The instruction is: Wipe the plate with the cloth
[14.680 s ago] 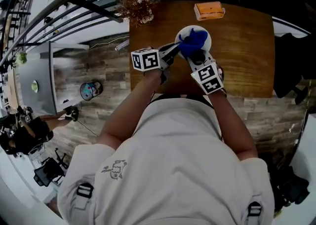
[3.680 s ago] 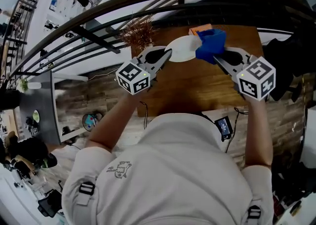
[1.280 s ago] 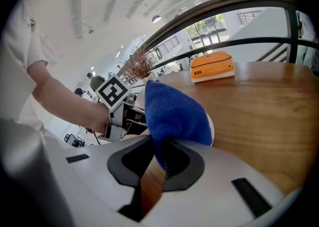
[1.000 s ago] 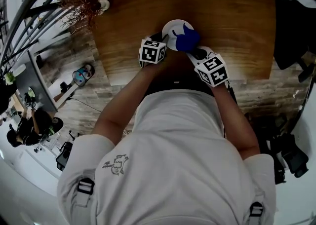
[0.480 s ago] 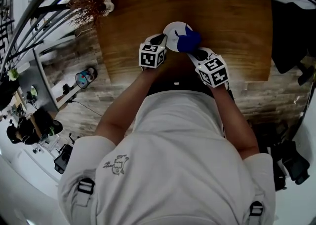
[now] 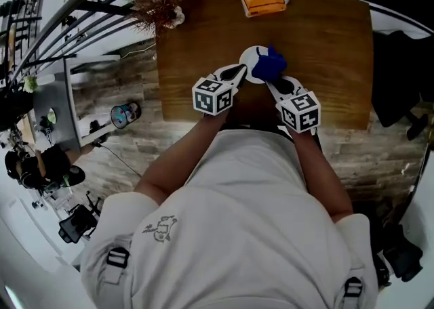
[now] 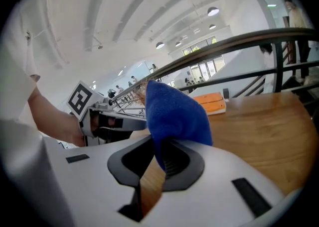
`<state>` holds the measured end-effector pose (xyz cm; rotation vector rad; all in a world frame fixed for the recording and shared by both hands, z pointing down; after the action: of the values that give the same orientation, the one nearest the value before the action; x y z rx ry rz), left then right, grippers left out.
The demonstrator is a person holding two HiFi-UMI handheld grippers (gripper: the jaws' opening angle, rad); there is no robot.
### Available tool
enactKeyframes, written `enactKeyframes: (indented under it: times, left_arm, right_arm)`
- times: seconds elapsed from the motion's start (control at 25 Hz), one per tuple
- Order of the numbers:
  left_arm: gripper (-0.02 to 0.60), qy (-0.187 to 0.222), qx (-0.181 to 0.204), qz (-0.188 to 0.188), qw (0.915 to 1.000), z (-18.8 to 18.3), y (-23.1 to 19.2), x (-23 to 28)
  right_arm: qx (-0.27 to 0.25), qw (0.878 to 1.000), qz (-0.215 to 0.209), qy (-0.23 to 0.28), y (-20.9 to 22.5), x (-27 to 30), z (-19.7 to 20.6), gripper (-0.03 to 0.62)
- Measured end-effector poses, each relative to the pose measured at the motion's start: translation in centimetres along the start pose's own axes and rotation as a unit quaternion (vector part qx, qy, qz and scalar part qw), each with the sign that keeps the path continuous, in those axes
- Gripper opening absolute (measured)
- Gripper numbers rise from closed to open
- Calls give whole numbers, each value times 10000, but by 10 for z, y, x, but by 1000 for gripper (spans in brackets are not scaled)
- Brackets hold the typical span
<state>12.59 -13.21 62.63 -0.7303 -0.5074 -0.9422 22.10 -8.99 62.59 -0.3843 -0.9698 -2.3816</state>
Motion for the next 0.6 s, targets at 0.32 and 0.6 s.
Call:
enactKeyframes:
  times: [0.32, 0.6]
  left_arm:
    - [6, 742, 733, 408, 9937, -39, 13, -60]
    - [6, 1140, 972, 751, 9859, -36, 8, -122]
  right_arm:
    - [-450, 9967, 301, 613, -53, -11, -33, 46]
    - [-737, 9869, 728, 1240, -119, -14, -32, 46]
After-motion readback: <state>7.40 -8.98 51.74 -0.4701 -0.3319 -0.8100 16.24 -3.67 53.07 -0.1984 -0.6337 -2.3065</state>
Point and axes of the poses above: the fingertips, and each gripper's own axes: x forward along the fingers, y to its right, z out of its underside, the point moved 2 cm from there along -x, backward along the fingers, and after that the axes turned 11 degrees about -z, right-handed, at the moved point
